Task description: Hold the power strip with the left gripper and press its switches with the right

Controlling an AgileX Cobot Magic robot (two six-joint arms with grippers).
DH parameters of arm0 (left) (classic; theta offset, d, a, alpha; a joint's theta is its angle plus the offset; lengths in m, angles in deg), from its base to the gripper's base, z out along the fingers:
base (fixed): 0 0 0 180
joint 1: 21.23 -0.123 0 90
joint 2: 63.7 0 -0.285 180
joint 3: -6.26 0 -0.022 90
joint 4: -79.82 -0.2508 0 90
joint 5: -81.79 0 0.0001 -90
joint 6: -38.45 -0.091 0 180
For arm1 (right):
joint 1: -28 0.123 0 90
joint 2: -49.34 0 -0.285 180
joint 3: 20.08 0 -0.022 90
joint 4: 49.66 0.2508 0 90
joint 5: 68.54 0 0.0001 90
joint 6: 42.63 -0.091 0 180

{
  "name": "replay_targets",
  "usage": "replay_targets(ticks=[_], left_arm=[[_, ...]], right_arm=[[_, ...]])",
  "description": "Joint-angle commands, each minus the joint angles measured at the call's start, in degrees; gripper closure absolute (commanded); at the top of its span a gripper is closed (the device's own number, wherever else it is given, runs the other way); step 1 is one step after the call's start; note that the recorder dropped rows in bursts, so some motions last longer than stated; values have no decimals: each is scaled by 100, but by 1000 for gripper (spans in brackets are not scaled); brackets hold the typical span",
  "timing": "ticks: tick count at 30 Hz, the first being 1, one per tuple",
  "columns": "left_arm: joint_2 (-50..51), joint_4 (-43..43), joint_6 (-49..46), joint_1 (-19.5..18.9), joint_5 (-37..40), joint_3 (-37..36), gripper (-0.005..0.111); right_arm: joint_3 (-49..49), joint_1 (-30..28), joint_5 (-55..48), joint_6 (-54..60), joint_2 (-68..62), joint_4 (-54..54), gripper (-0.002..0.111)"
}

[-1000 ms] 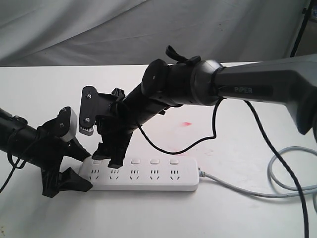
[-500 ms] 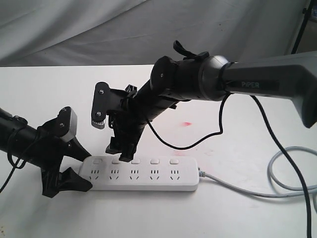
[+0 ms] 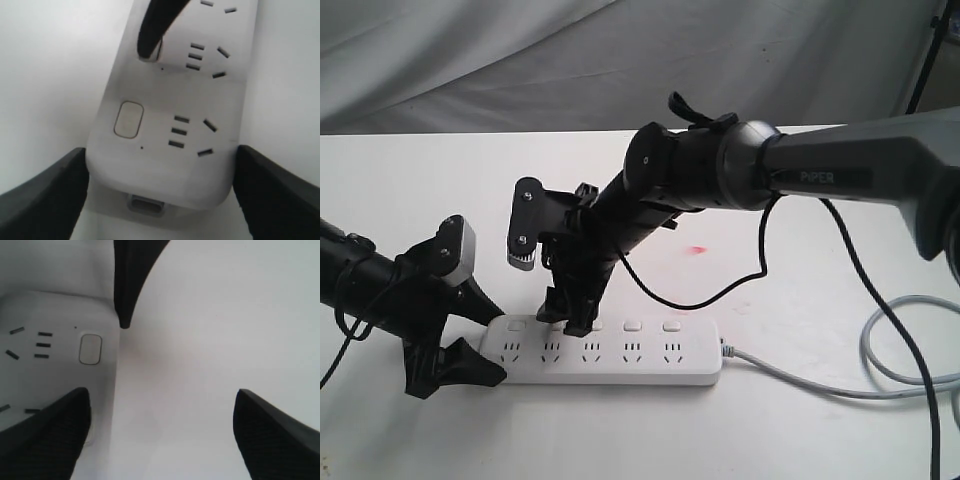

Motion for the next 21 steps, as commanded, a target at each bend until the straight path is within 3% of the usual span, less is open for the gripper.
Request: replay_targets(ticks=[1,21], left_arm=[[-3,-24,-7,38,-12,-22,78],[-3,-24,-7,38,-12,-22,78]], right_arm=[[13,-42,0,101,-78,50,36],[13,-42,-269,75,-199,-270,36]])
